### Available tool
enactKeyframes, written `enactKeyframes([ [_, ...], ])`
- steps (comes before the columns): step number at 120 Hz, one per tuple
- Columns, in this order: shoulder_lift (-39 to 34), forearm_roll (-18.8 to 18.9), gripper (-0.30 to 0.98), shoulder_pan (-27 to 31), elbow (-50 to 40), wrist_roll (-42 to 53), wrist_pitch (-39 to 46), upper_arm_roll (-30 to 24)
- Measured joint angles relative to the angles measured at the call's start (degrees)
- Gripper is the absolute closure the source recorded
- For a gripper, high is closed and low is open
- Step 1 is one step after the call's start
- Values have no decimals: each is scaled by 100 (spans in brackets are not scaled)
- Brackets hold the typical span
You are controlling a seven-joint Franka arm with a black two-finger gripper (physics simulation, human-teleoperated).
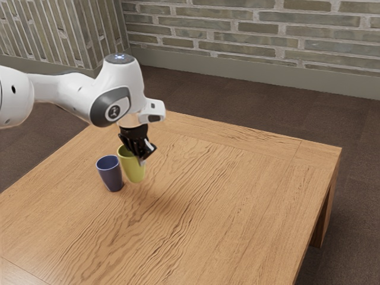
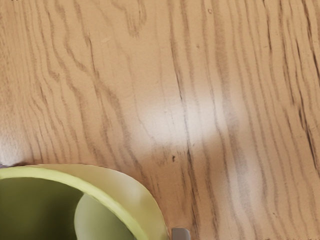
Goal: Place the right cup onto the left cup
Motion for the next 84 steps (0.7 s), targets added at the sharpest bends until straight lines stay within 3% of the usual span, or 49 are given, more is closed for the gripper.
enactKeyframes([
  [45, -563, 185, 78, 446, 68, -102, -538, 149],
  [84, 63, 26, 78, 1011, 705, 129, -642, 140],
])
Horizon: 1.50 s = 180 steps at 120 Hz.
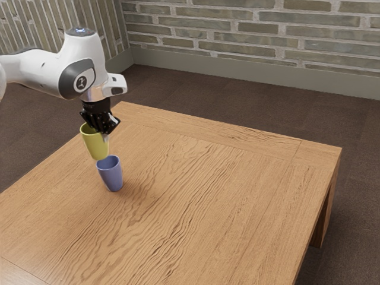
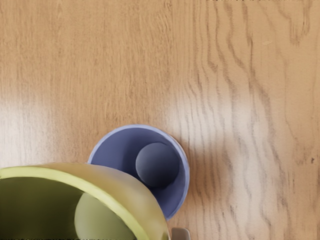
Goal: Place the right cup onto the left cup
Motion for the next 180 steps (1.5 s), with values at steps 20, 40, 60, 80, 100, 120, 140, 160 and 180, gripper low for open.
enactKeyframes([
  [20, 279, -102, 78, 62, 199, 157, 10, 0],
  [40, 405, -138, 79, 58, 264, 289, 47, -18],
  [60, 506, -149, 79, 50, 324, 389, 85, -28],
  [80, 608, -193, 79, 51, 325, 464, 174, -33],
  [100, 661, -247, 79, 53, 292, 517, 298, -33],
  [120, 676, -291, 79, 39, 241, 553, 383, -33],
  [140, 555, -411, 72, 35, -24, 579, 430, -30],
  [160, 460, -538, 36, 36, -141, 606, 451, -24],
  [180, 275, -567, 16, 36, -184, 619, 423, -24],
])
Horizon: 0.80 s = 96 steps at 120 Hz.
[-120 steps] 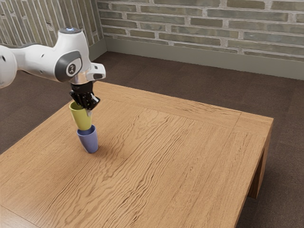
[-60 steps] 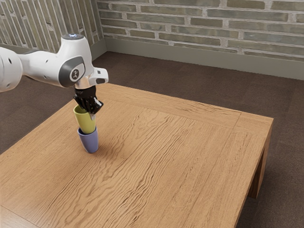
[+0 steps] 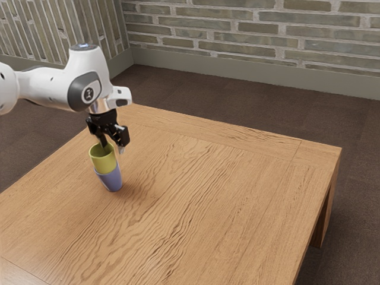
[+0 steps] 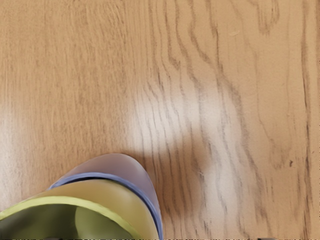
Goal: Place the right cup onto the left cup
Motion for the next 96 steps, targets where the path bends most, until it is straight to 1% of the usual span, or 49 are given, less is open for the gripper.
enactKeyframes([
  [21, -313, 8, 7, -36, -89, -23, -30, 1],
  [50, -701, -10, 2, -145, -6, -96, -138, 11],
  [78, -761, 111, 1, -388, 924, -478, -938, 15],
  [96, -750, 155, 0, -507, 1312, -652, -1437, 9],
])
